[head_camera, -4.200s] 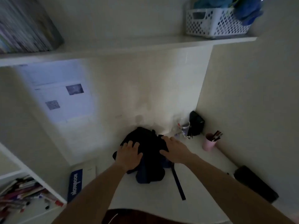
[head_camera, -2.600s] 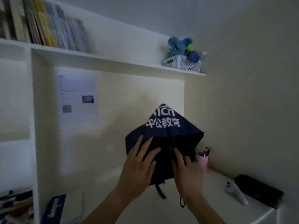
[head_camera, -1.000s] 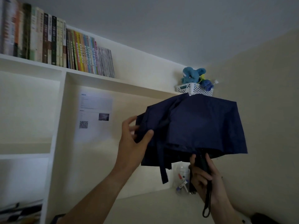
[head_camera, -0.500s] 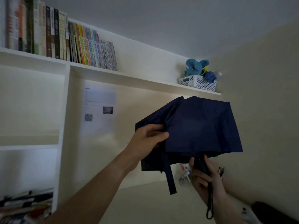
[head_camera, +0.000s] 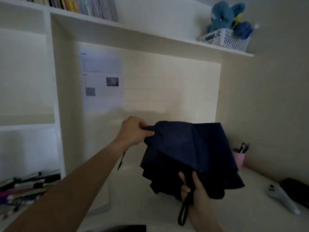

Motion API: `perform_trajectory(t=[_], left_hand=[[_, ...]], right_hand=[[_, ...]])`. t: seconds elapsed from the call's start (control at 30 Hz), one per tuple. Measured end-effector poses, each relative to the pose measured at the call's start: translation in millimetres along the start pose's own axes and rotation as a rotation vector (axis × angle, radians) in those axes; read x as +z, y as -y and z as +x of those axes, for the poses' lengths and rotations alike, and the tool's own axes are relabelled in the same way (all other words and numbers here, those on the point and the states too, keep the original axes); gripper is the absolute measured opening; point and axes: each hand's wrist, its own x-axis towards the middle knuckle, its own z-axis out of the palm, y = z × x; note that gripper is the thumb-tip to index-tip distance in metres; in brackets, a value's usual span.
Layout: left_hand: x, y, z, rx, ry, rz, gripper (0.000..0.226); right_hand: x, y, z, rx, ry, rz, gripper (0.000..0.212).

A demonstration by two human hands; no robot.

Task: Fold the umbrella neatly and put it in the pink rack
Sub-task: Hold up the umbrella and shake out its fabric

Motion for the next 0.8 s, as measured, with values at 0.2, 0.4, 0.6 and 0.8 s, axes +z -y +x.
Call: perform_trajectory(t=[0.2, 0.4, 0.6, 0.8], left_hand=[[52.2, 49.7, 45.3, -0.059, 0.143, 0.135, 0.029], [96.9, 75.9, 74.8, 0.010, 0.109, 0.331, 0.016], [117.1, 89.5, 98.5, 0.015, 0.246, 0.340, 0.011], [120.3, 88.7, 102.2, -0.025, 0.336, 0.251, 0.018]], right_hand=[[1.2, -74.2, 48.2, 0.033, -0.208, 0.048, 0.044], [10.1, -127.2, 93.6, 0.132, -0.276, -0.289, 0.050], [29.8, -86.8, 77.3, 0.302, 0.171, -0.868, 0.020], [-49.9, 4.9, 98.8, -0.179, -0.223, -1.738, 0.040]])
